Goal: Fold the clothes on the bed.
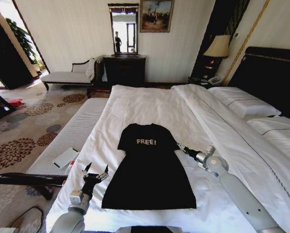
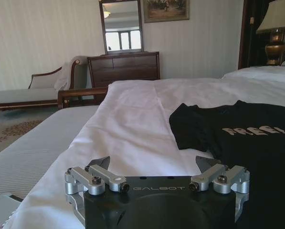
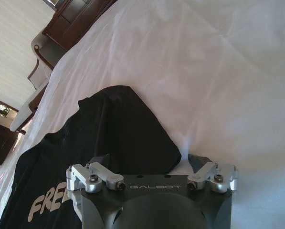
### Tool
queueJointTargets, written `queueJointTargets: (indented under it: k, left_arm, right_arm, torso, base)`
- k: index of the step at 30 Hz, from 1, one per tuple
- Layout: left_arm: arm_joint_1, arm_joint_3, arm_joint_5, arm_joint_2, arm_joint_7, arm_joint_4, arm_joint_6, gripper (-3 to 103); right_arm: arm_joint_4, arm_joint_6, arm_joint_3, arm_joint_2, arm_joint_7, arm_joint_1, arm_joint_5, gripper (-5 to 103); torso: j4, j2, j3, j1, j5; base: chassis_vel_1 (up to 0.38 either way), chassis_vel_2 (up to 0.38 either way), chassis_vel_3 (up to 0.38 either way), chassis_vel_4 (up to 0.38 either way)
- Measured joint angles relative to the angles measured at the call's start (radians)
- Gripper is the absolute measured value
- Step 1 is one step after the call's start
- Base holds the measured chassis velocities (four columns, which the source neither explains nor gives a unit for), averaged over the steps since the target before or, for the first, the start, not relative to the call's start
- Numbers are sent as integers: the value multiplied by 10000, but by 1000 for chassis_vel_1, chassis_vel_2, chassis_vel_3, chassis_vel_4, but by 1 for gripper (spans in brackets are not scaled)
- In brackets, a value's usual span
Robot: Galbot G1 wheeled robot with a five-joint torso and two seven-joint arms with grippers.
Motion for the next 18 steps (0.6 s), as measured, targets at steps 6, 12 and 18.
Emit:
queueJointTargets:
  k: [6,12,18]
  left_arm:
    - [47,-16,15,-40,-4,-21,-11,100]
    - [-3,-23,-1,-66,-16,-21,-13,100]
    - [-8,-25,-19,-93,-24,-9,-23,100]
  right_arm:
    - [-89,-47,-140,108,22,161,-7,73]
    - [-157,-89,-215,201,60,248,-121,51]
    - [-167,-91,-210,234,101,239,-179,30]
  torso:
    - [0,0,0,1,0]
    - [1,0,0,1,0]
    - [0,0,0,1,0]
  base:
    - [0,0,0,0]
    - [0,0,0,0]
    - [0,0,0,0]
